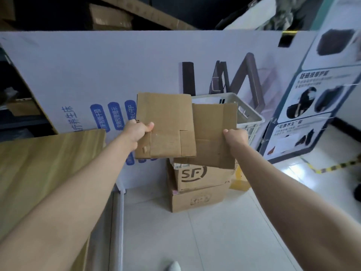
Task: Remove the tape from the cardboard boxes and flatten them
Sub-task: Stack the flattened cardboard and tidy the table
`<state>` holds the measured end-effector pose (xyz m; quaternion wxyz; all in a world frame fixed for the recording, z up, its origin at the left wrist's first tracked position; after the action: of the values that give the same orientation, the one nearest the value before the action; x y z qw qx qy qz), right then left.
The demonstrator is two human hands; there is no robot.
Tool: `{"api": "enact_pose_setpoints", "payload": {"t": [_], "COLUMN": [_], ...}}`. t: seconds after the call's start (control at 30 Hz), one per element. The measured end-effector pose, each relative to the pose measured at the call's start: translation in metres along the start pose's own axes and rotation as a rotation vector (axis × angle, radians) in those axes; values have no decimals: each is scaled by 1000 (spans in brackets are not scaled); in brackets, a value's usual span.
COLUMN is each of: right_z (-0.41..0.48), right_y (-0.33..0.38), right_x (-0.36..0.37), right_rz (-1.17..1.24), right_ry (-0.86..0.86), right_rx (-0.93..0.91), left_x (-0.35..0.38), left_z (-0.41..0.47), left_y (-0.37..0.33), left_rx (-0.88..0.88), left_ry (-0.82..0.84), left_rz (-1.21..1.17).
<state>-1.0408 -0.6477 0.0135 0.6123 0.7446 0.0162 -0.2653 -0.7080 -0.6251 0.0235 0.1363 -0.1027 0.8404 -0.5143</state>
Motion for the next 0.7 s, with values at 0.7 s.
{"api": "enact_pose_setpoints", "payload": {"t": [0.7], "right_z": [246], "right_y": [33], "right_x": [-11], "right_rz": [91], "right_ry": [81], "right_rx": [-35], "left_x": [151], "left_z": [140], "left_y": [-85], "left_rx": [-44], "left_ry": [9], "left_rz": [26]}}
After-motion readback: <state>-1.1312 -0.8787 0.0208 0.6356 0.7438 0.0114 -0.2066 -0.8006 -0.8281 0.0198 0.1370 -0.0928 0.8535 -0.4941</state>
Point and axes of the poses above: each hand's wrist, its own z-axis towards the middle knuckle, its own x-axis out of the palm, y = z × x, the point moved 6 cm from there along z, towards the middle knuckle, and after that the axes turned 9 degrees about -x, right-handed, at the moved point
